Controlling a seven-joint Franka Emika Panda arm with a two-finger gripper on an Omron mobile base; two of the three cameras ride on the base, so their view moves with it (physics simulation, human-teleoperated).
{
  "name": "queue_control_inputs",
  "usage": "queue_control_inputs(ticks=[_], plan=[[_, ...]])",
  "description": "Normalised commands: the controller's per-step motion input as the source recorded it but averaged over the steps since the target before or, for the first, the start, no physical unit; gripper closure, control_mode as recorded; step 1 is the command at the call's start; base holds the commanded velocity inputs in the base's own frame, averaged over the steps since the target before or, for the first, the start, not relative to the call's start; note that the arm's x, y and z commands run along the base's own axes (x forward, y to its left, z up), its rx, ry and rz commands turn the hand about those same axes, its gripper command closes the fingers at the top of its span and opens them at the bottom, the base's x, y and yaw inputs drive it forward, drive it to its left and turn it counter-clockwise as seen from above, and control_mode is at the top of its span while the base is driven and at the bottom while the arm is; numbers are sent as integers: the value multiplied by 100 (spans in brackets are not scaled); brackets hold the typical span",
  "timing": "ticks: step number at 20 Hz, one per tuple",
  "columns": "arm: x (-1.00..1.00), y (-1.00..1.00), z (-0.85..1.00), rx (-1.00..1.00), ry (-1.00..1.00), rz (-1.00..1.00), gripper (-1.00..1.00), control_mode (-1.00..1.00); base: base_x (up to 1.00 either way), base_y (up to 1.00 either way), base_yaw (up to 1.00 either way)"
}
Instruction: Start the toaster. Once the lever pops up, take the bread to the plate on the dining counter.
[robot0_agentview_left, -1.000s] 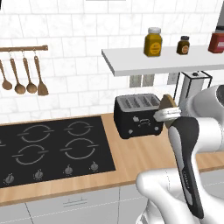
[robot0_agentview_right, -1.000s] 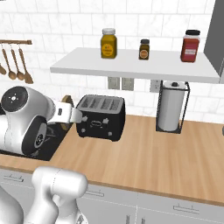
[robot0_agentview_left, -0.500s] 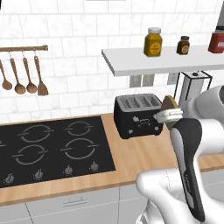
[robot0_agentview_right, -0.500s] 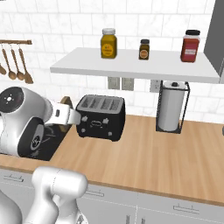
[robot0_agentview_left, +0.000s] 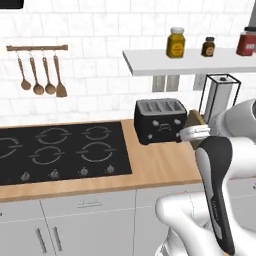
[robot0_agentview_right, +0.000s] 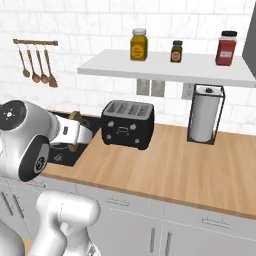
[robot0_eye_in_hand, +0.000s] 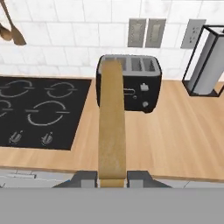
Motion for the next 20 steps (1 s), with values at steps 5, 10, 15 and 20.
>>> queue_control_inputs(ticks=[5, 10, 15, 20], plan=[[0, 0, 0, 0, 0, 0, 100, 100, -37, -11, 51], [0, 0, 0, 0, 0, 0, 100, 100, -21, 0, 81], [0, 0, 0, 0, 0, 0, 100, 100, -19, 0, 93], [0, 0, 0, 0, 0, 0, 100, 100, -17, 0, 100]])
